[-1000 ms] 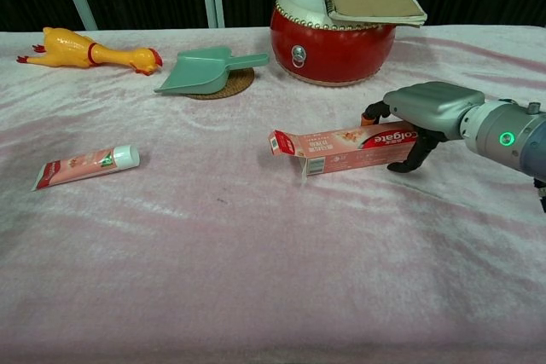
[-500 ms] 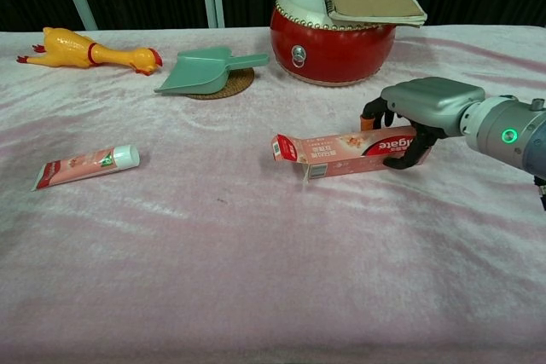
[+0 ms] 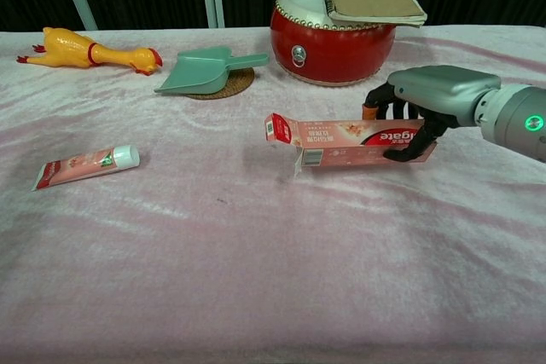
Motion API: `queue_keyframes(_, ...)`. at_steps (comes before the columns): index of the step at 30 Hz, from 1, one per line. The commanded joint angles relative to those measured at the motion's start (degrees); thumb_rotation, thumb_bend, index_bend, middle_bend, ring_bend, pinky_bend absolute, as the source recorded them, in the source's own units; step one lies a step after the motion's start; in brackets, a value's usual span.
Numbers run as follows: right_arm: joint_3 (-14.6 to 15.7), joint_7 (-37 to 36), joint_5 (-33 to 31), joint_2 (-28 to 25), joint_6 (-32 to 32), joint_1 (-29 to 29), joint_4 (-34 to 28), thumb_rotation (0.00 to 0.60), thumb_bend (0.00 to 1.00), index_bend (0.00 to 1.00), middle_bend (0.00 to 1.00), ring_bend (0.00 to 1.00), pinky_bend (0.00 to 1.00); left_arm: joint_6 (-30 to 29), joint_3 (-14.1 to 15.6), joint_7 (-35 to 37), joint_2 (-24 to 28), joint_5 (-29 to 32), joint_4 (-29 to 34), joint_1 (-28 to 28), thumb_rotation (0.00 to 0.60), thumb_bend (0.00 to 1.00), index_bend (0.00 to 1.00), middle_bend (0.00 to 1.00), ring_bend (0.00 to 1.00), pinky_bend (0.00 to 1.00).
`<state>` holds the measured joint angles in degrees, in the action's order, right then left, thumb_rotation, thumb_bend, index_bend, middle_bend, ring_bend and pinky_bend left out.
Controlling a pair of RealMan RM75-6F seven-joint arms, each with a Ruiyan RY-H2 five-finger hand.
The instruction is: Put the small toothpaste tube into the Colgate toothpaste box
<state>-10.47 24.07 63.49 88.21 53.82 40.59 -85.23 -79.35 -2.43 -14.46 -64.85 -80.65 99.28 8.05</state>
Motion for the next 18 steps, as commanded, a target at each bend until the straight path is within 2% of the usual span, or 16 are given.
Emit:
queue_keyframes(1,-1.2,1.4,-2.4,-2.7,1.7,-0.6,-3.9,0.600,0.35,0.53,0.47,0.41,0.41,2.8,-1.9,-6.7,0.5,3.2,3.1,2.7,0.600,0.05,0.05,0.00,0.00,0.06)
queue_keyframes(3,-1.6,2.3,-4.0,-3.7,2.5,-0.9,-6.0,0.600,0.35,0.53,0.47,0.41,0.41,4.6,-3.2,-9.7,0.0,5.6,4.5,4.4,0.600,0.08,0.08,0.02,0.03,0.11)
queue_keyframes(7,-2.0,3.9,-6.0,-5.5,3.9,-1.2,-9.1,0.600,0.35,0.53,0.46,0.41,0.41,7.9,-5.5,-16.5,-1.7,10.5,5.3,8.3,0.600,0.12,0.18,0.13,0.14,0.24)
queue_keyframes(10,-1.9,4.4,-6.9,-6.4,4.4,-1.3,-10.6,0.600,0.35,0.53,0.46,0.41,0.41,9.4,-6.7,-21.0,-3.7,14.0,4.5,10.7,0.600,0.14,0.25,0.20,0.19,0.32)
queue_keyframes(15,-1.6,4.7,-7.2,-8.1,4.9,-1.4,-12.8,0.600,0.35,0.53,0.46,0.41,0.41,12.9,-8.6,-28.7,-10.3,25.8,0.9,15.9,0.600,0.17,0.31,0.25,0.21,0.33)
queue_keyframes(18,-1.4,4.6,-7.3,-8.4,5.1,-1.3,-13.1,0.600,0.35,0.53,0.46,0.41,0.41,13.4,-9.1,-29.8,-12.7,29.7,-0.5,17.3,0.600,0.18,0.32,0.26,0.21,0.33)
